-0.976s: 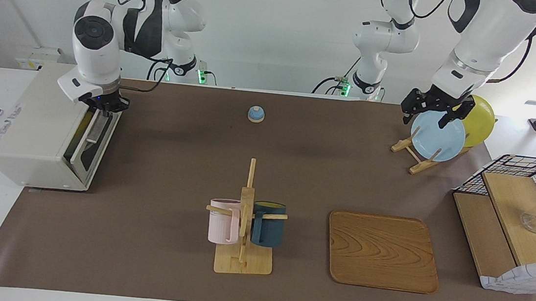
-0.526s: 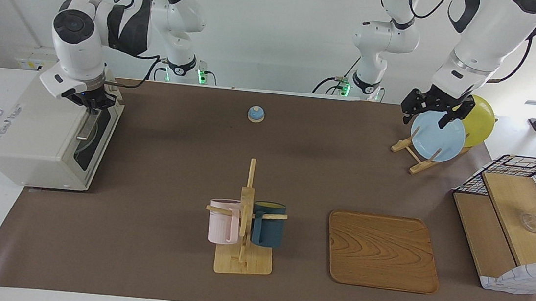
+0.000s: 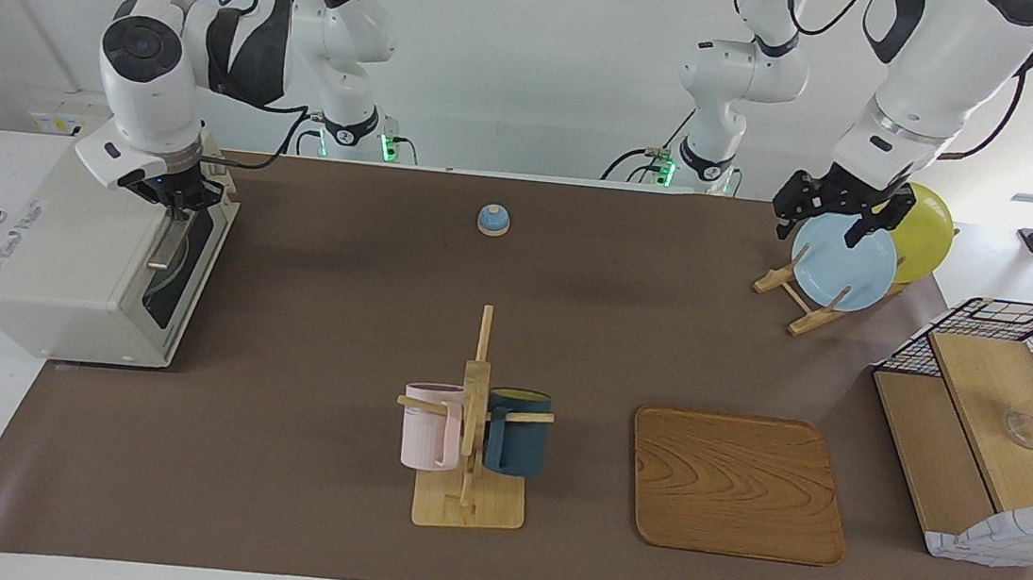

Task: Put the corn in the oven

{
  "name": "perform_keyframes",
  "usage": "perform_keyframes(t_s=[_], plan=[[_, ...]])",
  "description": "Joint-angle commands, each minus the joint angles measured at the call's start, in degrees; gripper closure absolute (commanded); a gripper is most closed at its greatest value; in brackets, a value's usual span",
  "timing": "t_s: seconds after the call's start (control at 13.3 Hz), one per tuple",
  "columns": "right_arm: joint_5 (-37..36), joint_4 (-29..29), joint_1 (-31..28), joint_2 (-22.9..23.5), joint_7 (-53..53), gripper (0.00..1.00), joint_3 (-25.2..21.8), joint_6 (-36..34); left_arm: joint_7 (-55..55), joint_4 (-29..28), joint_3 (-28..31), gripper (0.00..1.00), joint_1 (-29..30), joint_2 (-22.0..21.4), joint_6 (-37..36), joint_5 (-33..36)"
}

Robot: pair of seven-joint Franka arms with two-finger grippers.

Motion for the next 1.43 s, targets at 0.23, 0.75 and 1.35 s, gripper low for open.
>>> perform_keyframes(t_s=[0.23, 0.75, 1.35], plan=[[4.87, 17.93, 6.05, 7.32, -0.71, 1.0, 0.23, -12.1, 0.47, -0.14, -0.31, 0.0, 0.62, -0.38, -0.11, 0.95], [9.96, 20.16, 6.67, 8.3, -1.15, 0.0, 0.23, -15.02, 0.47, -0.14, -0.31, 0.0, 0.62, -0.38, -0.11, 0.95], [11.55, 18.93, 6.49, 4.88, 1.39, 0.0, 0.06, -16.25, 0.47, -0.14, -0.31, 0.0, 0.62, -0.38, -0.11, 0.95]])
